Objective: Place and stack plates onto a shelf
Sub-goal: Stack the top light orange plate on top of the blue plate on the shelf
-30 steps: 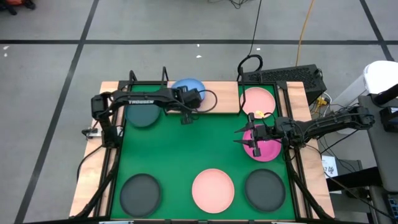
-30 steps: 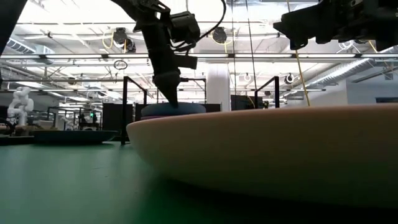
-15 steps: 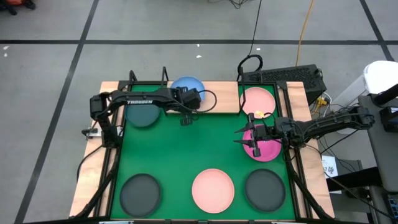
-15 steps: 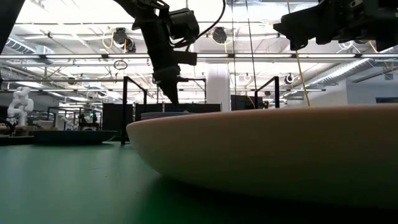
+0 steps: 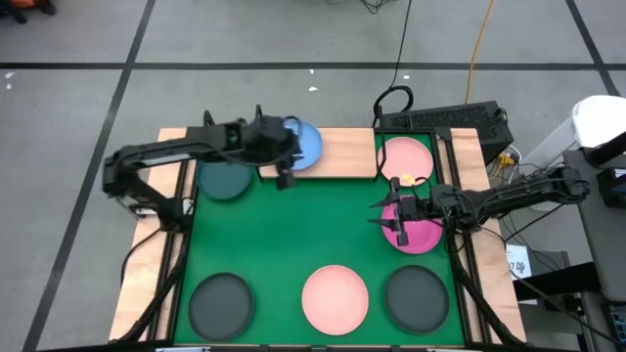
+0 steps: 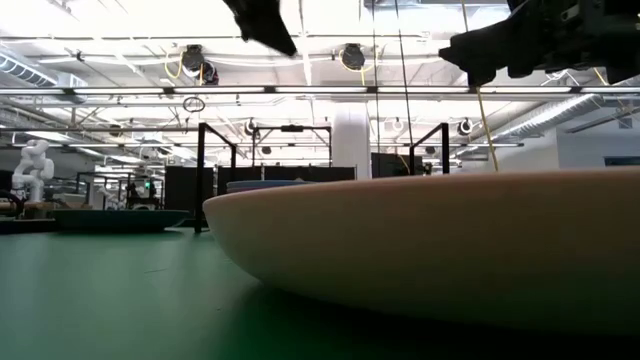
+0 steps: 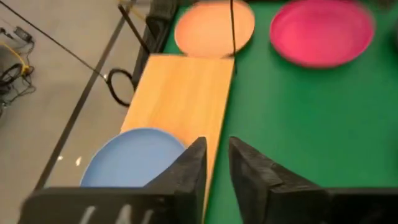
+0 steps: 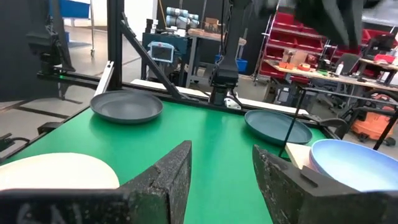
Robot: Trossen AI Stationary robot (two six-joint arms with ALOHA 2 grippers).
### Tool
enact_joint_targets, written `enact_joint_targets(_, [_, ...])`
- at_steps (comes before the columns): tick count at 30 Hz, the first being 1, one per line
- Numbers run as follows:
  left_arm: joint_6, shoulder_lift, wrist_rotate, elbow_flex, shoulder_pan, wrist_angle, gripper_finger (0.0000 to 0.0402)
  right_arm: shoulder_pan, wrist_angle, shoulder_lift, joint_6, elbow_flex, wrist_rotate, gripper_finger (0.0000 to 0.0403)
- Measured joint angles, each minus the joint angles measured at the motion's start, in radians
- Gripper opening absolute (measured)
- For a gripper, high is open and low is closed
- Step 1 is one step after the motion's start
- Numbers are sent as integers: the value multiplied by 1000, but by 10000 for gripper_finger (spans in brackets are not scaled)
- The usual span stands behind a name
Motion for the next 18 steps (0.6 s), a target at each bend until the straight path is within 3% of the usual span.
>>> enact_joint_targets(7, [-80,-119,-54,-36,-58,-51,158,0,-7,0,23,0,0,150])
enact_joint_targets(10, [-137,-156,-57,-37,-85,-96,171,1,-39,-1,36,0,16,150])
enact_joint_targets(13, [-252,-197,-64,-45,-151,-126,172,-4,-128,-3,87,12,102,150])
enact_joint_targets(15, [-261,-237,-135,-94,-240,-78,172,-5,-233,-5,122,40,147,150])
enact_joint_targets(18, [-238,-306,-330,-238,-358,53,172,-4,-382,-5,134,98,188,150])
